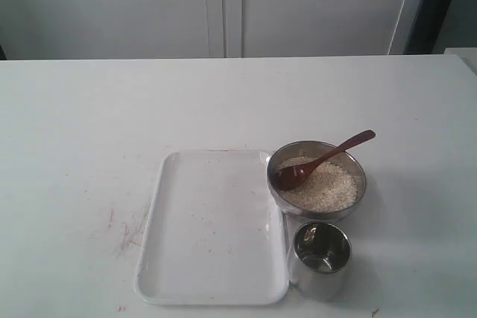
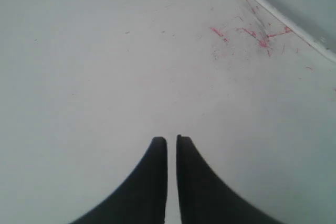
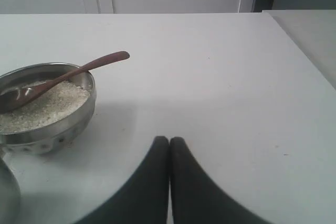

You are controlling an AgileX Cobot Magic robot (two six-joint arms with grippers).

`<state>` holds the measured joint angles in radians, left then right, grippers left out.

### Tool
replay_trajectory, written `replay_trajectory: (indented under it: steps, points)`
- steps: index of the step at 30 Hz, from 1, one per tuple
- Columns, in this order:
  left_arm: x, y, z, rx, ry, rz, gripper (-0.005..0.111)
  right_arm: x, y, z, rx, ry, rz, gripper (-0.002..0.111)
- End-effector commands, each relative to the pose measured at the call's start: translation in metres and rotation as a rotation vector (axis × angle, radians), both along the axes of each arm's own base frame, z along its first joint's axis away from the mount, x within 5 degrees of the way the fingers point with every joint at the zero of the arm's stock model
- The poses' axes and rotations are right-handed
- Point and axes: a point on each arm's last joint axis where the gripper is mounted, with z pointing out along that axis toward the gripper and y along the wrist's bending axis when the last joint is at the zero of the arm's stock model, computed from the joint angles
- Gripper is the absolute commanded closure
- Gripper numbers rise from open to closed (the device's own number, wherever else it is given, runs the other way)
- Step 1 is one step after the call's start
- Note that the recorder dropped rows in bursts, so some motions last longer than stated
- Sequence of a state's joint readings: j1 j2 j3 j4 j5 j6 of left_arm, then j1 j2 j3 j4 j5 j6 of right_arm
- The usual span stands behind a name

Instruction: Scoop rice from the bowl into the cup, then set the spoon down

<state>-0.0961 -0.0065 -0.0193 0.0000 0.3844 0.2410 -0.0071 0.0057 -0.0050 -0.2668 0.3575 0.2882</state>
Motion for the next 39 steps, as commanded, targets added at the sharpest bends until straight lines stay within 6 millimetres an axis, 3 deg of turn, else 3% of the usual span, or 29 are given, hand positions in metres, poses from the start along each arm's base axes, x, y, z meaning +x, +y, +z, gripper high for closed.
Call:
replay_trajectory:
  steps: [1, 9, 14, 23, 24, 25, 28, 30, 33, 39]
  points:
    - [-0.001, -0.001, -0.008, -0.005, 0.067, -0.006, 0.092, 0.000, 0.000, -0.001, -0.001, -0.007, -0.003, 0.108]
    - [-0.001, -0.001, -0.008, -0.005, 0.067, -0.006, 0.092, 0.000, 0.000, 0.000, -0.001, -0.016, -0.001, 0.108]
    - [-0.001, -0.001, -0.008, -0.005, 0.067, -0.006, 0.092, 0.003, 0.008, 0.031, -0.009, -0.359, 0.094, 0.108]
    - [-0.001, -0.001, -0.008, -0.005, 0.067, -0.006, 0.092, 0.001, 0.011, 0.042, 0.025, -0.485, 0.126, 0.108]
    - [-0.001, -0.001, -0.008, -0.005, 0.067, -0.006, 0.092, 0.000, 0.011, 0.045, 0.186, -0.518, 0.118, 0.108]
    - [-0.001, -0.001, -0.008, -0.005, 0.067, -0.006, 0.092, 0.001, 0.009, 0.041, 0.431, -0.481, 0.087, 0.108]
    - [-0.001, -0.001, -0.008, -0.005, 0.067, -0.006, 0.092, -0.003, 0.007, 0.050, 0.490, -0.313, 0.018, 0.108]
    - [-0.001, -0.001, -0.008, -0.005, 0.067, -0.006, 0.092, -0.011, 0.006, 0.074, 0.475, -0.282, 0.003, 0.108]
    - [-0.001, -0.001, -0.008, -0.005, 0.067, -0.006, 0.092, -0.004, 0.006, 0.121, 0.254, -0.068, 0.014, 0.108]
    - [-0.001, -0.001, -0.008, -0.005, 0.067, -0.006, 0.092, 0.040, 0.009, 0.175, -0.056, 0.285, 0.122, 0.108]
